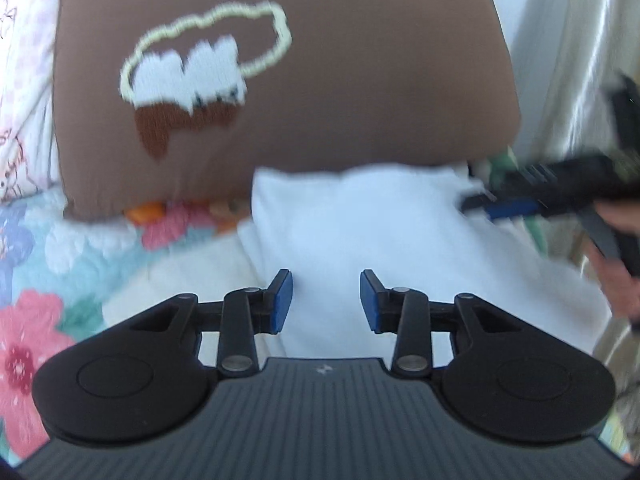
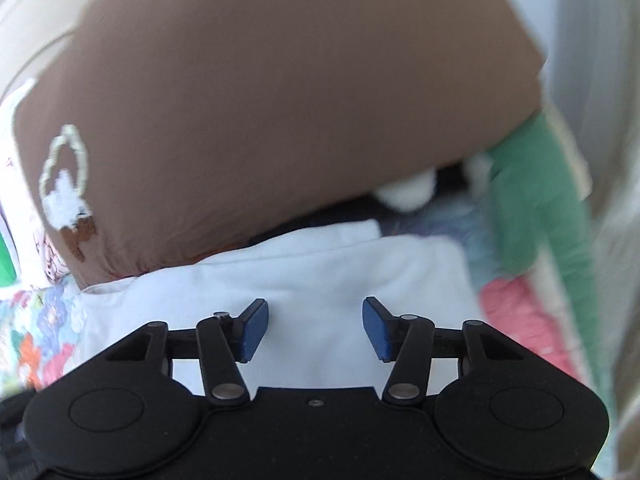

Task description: Fold clothes

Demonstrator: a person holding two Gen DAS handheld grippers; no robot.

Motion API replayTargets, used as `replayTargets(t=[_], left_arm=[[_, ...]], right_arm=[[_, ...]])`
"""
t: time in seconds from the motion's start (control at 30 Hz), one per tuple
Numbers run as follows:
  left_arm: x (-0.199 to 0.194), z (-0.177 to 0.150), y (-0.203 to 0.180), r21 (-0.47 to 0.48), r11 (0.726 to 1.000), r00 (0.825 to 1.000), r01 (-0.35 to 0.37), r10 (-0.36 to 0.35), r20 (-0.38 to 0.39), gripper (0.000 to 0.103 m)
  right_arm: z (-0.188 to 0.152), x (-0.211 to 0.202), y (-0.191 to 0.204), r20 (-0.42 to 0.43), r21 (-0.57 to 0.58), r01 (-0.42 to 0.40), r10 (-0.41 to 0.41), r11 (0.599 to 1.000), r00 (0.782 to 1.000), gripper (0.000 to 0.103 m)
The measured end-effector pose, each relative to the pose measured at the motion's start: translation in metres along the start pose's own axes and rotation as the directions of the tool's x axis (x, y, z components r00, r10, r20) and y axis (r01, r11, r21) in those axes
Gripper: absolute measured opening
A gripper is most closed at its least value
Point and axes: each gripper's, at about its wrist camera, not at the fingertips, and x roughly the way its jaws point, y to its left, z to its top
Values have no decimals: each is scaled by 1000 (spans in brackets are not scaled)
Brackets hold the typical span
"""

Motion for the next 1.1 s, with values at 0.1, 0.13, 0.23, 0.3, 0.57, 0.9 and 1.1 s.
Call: replayTargets(t=[0.1, 0.13, 0.23, 0.3, 0.57, 0.9, 1.1], left_arm=[[24, 13, 6, -29, 998, 998, -58, 57, -33, 37], [33, 15, 10, -60, 995, 995, -83, 79, -54, 37], [59, 15, 28, -167, 976, 985, -143, 124, -122, 42], [63, 16, 32, -204, 967, 983, -151, 125, -136, 44], [42, 24, 7, -95, 964, 956, -247, 226, -189, 50], [-94, -50, -39, -13, 973, 955, -230, 223, -193, 71], [-171, -100, -64, 45, 969, 936, -243, 246, -251, 80]], right_arm=[[-35, -38, -5, 37, -37, -75, 76, 997, 996, 59], [-49, -45, -7, 30, -54, -86, 88, 995, 996, 62], [-93, -52, -16, 15, -119, -59, 61, 991, 998, 66], [-123, -54, -23, 19, -164, -18, 22, 986, 1000, 66], [-186, -76, -65, 34, 32, 5, -6, 999, 999, 67], [-220, -190, 4, 191, -79, 40, -25, 996, 981, 79], [-238, -232, 32, 146, -225, 81, -48, 971, 988, 83]])
